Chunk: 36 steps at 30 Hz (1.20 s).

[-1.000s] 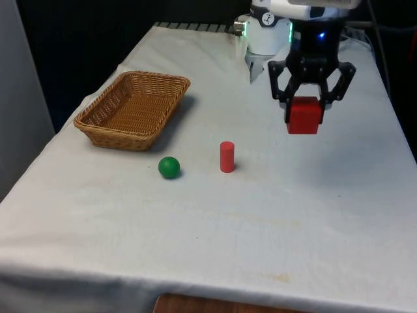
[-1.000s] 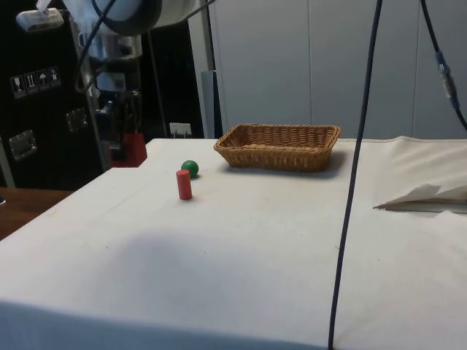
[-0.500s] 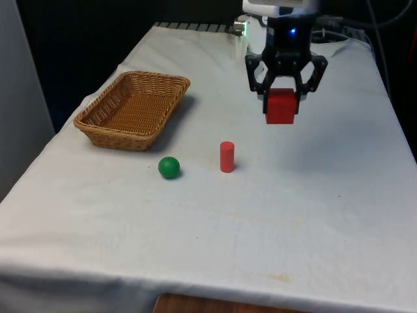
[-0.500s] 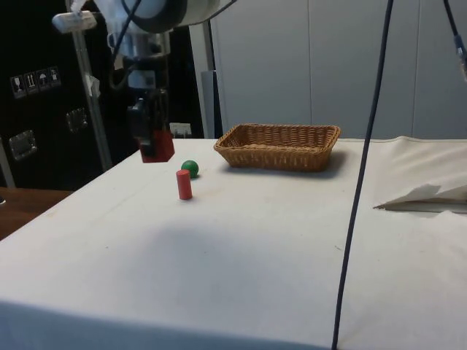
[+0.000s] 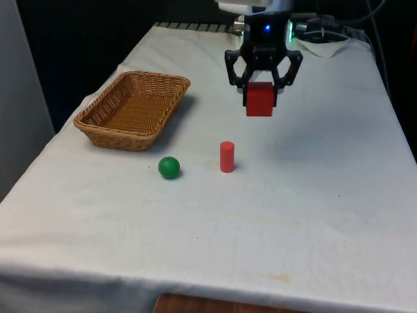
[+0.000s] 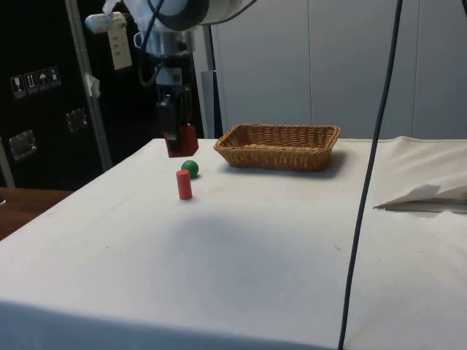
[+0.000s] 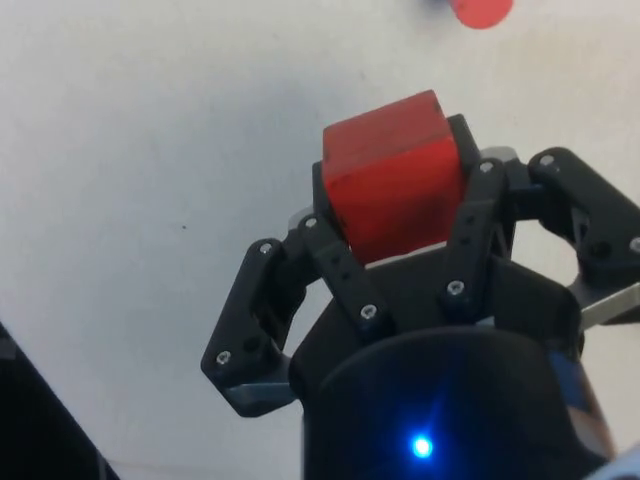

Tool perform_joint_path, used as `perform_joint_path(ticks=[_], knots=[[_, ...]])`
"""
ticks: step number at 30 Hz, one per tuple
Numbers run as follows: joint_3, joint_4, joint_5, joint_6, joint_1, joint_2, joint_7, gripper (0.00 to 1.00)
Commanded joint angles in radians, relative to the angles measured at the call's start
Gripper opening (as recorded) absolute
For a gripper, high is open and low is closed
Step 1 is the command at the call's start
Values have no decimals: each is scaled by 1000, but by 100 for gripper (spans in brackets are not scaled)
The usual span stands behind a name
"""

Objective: Pick up the object to the left of the cylinder and place it into the basket.

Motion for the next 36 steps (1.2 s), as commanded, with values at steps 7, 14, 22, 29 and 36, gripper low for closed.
perform_joint_path(ticks=[7, 14, 22, 29, 36], knots=[[-36, -38, 3, 11, -10, -17, -52, 3], [-59, -55, 4, 10, -18, -22, -83, 3], [-91, -70, 8, 7, -31, -22, -128, 3], [-119, -68, 6, -1, -38, -12, -149, 3], [-142, -60, 22, -2, -65, 4, -189, 3]])
